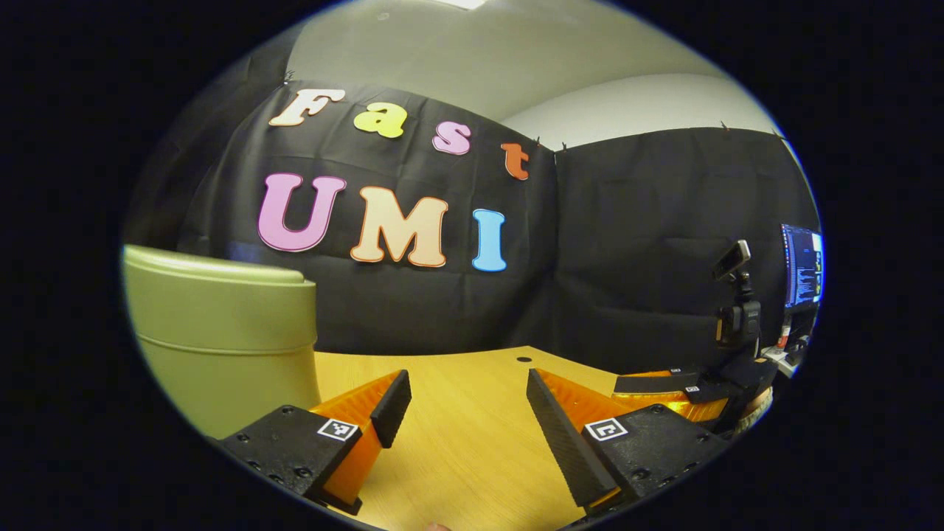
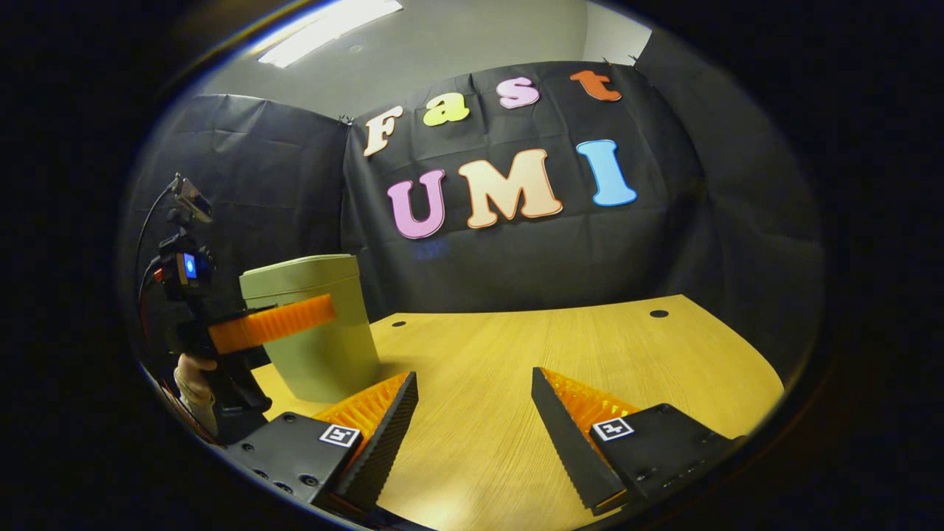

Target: Press the lid of the desktop garbage bin to open it, pick up the crumpled paper on the desktop and throw it into the bin, then pick up the pop can on the desktop and drop it into the bin, and finally close the garbage bin lid.

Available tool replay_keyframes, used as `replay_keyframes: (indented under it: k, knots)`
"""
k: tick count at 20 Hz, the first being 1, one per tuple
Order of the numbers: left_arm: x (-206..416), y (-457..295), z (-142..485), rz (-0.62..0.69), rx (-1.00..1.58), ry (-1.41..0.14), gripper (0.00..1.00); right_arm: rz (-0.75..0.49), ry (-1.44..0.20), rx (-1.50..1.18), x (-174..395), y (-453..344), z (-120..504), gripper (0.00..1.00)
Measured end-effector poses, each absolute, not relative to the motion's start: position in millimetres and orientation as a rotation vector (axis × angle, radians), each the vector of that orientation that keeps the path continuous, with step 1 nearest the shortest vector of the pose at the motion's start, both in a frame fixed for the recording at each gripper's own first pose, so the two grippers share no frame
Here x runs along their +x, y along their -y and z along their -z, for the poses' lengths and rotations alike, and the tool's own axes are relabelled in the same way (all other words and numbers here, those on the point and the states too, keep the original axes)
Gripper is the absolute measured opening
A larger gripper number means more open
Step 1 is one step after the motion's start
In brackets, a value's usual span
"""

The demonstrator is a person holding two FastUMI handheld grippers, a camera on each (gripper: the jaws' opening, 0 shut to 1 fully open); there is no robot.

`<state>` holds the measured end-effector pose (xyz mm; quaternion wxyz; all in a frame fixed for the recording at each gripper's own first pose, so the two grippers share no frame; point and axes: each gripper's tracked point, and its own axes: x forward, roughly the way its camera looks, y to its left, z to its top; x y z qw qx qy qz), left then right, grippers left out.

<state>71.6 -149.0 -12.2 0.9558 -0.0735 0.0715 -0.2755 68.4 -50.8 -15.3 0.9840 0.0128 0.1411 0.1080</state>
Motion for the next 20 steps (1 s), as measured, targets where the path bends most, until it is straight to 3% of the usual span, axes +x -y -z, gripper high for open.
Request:
replay_keyframes:
  k: [1,2,20]
  knots:
    - [72.4,146.7,15.7,0.553,-0.147,-0.143,0.95,-0.205,-0.273,0.022,68.7,49.0,14.0,0.94]
    - [74.3,144.3,18.1,0.545,-0.142,-0.139,0.95,-0.195,-0.263,0.016,69.1,46.8,13.2,0.98]
    - [74.3,152.4,37.3,0.541,-0.076,-0.114,0.94,-0.132,-0.236,-0.039,71.5,50.5,8.3,0.98]
